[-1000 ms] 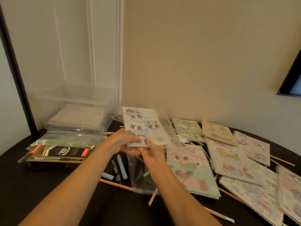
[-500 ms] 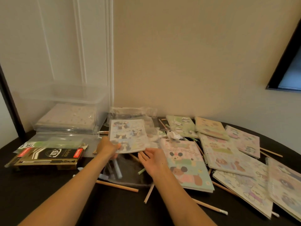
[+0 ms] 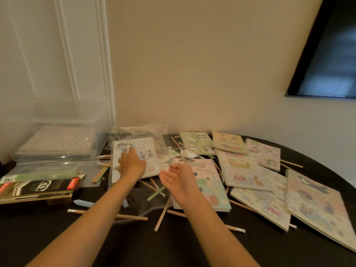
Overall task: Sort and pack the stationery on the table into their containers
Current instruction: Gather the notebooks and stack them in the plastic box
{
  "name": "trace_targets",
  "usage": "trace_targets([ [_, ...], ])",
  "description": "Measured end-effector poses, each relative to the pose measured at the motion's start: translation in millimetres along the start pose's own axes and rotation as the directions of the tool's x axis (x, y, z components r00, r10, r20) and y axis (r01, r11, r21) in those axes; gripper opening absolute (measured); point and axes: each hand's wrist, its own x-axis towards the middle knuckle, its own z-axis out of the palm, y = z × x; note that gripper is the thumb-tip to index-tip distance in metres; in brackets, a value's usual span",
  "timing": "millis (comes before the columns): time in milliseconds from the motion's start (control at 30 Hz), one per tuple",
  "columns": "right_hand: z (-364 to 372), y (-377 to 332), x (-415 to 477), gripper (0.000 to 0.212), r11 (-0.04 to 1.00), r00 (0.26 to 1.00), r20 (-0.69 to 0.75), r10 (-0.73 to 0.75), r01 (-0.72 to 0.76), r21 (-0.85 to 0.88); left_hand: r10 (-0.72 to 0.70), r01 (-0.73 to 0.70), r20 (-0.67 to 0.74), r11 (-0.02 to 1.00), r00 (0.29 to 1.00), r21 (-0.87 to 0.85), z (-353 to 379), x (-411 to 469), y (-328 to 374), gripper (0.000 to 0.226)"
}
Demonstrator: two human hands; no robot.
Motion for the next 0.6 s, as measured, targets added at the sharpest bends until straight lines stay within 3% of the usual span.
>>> trace_targets([
  [167, -32.1, -33.1, -15.2, 0.021, 0.992, 0.996, 0.012, -0.087, 0.088, -0.085, 0.110, -0.102, 0.054, 0.985, 0.992, -0.143, 13.2, -22.3, 47.7, 0.040],
  [367, -86.7, -75.3, -18.6, 0.015, 0.972, 0.963, -0.149, -0.223, 0.210, -0.102, 0.253, -0.220, 0.132, 0.949, 0.958, -0.225, 42.1, -53.6, 96.6, 0.036],
  [600, -158.9, -104.5, -1.3, 0.017, 0.954, 0.898, -0.327, -0.293, 0.253, -0.160, 0.252, -0.157, 0.354, 0.948, 0.901, -0.277, 95.7, -71.2, 140.0, 0.031],
])
